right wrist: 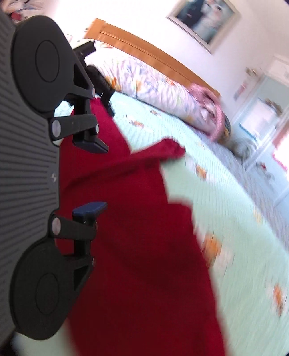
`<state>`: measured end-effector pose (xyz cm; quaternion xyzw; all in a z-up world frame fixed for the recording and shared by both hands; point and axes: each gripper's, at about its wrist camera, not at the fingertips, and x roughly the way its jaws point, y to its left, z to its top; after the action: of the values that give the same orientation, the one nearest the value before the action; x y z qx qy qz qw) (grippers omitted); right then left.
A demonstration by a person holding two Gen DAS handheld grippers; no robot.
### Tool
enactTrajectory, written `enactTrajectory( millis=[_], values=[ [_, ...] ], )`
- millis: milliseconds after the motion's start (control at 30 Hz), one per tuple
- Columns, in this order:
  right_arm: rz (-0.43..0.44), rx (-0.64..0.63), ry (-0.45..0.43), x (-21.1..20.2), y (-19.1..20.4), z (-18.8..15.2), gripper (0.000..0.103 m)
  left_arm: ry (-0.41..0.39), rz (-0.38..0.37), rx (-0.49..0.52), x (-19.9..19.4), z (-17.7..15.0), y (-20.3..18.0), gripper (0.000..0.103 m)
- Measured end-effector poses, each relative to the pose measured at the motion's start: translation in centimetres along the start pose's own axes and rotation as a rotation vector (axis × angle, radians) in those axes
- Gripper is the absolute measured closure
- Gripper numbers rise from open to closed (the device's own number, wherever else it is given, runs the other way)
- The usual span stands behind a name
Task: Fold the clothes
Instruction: 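Grasp the red sleeve cuff with the right gripper and lift it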
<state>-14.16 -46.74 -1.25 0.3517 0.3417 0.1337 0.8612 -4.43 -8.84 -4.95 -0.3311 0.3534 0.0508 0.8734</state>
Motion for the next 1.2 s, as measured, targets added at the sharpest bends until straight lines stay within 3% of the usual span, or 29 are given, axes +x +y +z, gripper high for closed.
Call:
enactTrajectory(
  millis=[67, 167, 300, 433, 533, 800, 967, 1100, 1200],
  values=[
    [-0.006, -0.067, 0.000, 4.4, 2.7, 2.5, 0.040, 0.014, 0.023, -0.023, 1.6, 1.8, 0.7, 0.031],
    [-0.017, -0.135, 0.020, 11.2, 5.7, 5.5, 0.037, 0.018, 0.025, -0.031, 3.2, 3.2, 2.6, 0.031],
    [-0.029, -0.174, 0.051, 20.7, 9.0, 10.1, 0.035, 0.002, -0.003, 0.049, 3.8, 3.9, 3.1, 0.030],
    [-0.075, -0.202, 0.061, 26.6, 9.6, 10.9, 0.035, -0.012, 0.009, 0.118, 4.0, 4.5, 2.8, 0.023],
    [-0.148, -0.305, 0.068, 30.6, 10.2, 11.3, 0.035, 0.000, 0.000, 0.116, 4.4, 5.0, 3.2, 0.022],
    [-0.273, -0.471, 0.055, 37.4, 11.5, 14.1, 0.034, 0.033, -0.029, 0.110, 5.2, 5.6, 3.9, 0.018],
    [-0.301, -0.424, 0.085, 41.4, 10.5, 15.3, 0.030, 0.034, -0.022, 0.158, 5.4, 5.3, 3.4, 0.014],
    [-0.290, -0.476, 0.158, 44.4, 10.9, 14.2, 0.009, 0.036, -0.013, 0.197, 5.7, 5.1, 2.9, 0.009],
    [-0.361, -0.594, 0.178, 45.6, 12.6, 12.8, 0.009, 0.035, -0.012, 0.211, 5.8, 5.0, 2.8, 0.007]
  ],
)
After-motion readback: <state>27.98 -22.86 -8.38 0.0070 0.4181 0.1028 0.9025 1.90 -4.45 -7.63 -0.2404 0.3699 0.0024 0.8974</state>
